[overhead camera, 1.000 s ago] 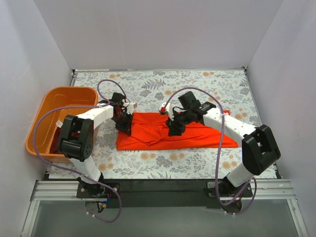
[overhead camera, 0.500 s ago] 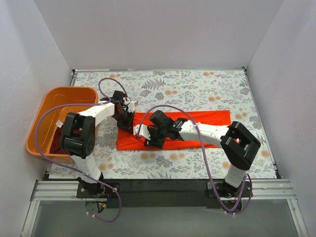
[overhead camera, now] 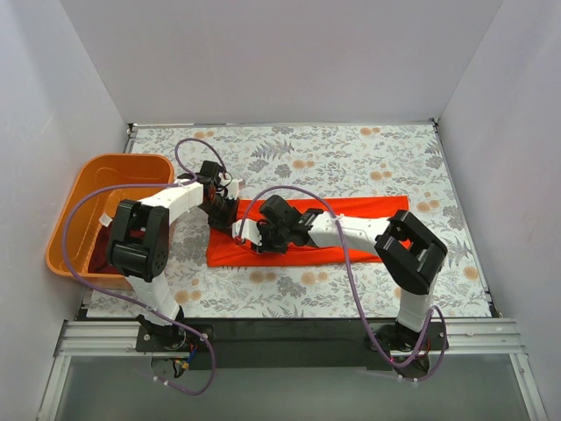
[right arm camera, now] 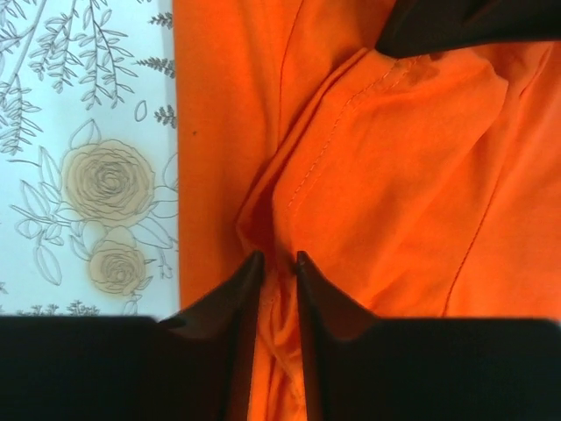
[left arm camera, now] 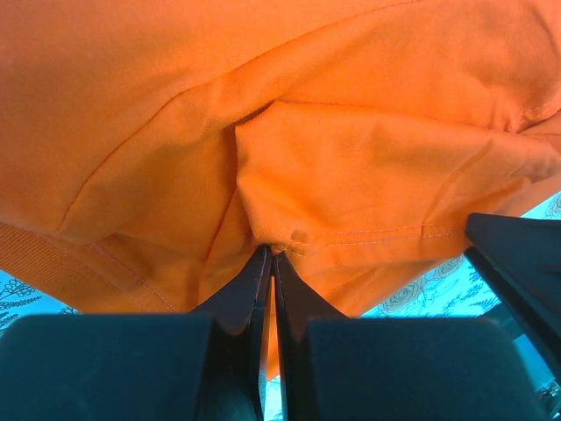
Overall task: Fold and stack the t-shirts
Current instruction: Fold the tshirt
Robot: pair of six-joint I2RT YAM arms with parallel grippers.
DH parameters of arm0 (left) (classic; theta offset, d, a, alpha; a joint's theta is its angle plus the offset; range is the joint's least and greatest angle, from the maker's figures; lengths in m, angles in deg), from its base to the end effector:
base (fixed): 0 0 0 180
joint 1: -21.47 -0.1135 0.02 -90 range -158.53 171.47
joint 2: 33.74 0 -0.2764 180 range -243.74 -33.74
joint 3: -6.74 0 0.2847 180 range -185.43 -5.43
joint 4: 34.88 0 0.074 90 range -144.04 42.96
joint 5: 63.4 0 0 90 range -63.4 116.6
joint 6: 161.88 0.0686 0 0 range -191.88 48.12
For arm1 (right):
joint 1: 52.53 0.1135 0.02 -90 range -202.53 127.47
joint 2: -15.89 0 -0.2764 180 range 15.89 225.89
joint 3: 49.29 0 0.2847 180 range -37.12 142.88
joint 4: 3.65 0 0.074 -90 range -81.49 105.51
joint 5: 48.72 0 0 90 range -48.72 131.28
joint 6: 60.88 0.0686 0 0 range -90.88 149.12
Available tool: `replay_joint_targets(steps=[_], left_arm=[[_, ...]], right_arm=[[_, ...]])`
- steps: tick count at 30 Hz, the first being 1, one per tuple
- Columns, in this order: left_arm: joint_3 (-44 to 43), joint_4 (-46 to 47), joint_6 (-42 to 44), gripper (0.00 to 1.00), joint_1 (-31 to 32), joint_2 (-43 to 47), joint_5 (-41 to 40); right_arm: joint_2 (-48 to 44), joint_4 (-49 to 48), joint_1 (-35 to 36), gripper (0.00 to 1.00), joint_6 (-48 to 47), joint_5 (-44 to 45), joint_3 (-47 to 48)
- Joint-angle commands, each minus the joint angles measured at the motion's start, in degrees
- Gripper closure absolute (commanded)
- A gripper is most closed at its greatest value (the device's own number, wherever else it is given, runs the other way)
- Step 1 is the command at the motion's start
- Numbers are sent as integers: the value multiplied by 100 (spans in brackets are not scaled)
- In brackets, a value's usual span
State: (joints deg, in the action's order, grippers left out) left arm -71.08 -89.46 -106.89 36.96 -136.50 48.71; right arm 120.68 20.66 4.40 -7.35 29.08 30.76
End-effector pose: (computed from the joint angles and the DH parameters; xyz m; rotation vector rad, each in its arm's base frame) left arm 0.3441 -0.1222 0.1278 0.4662 -3.0346 0.6625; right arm 0.2288 0.3780 0.1551 -1.8447 1.6044 0.4189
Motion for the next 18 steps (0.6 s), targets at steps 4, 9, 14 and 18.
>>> replay_joint_targets(steps=[4, 9, 14, 18], left_arm=[[-255, -48, -24, 100, -98, 107, 197], [-528, -197, 20, 100, -274, 186, 259], [-809, -259, 20, 100, -344, 248, 373], [-1020, -233, -15, 100, -362, 204, 373]], right_arm=[[6, -186, 11, 99, -71, 271, 252], [-239, -221, -94, 99, -158, 333, 287], [-284, -274, -366, 99, -220, 272, 481], [-153, -309, -682, 99, -273, 157, 709]])
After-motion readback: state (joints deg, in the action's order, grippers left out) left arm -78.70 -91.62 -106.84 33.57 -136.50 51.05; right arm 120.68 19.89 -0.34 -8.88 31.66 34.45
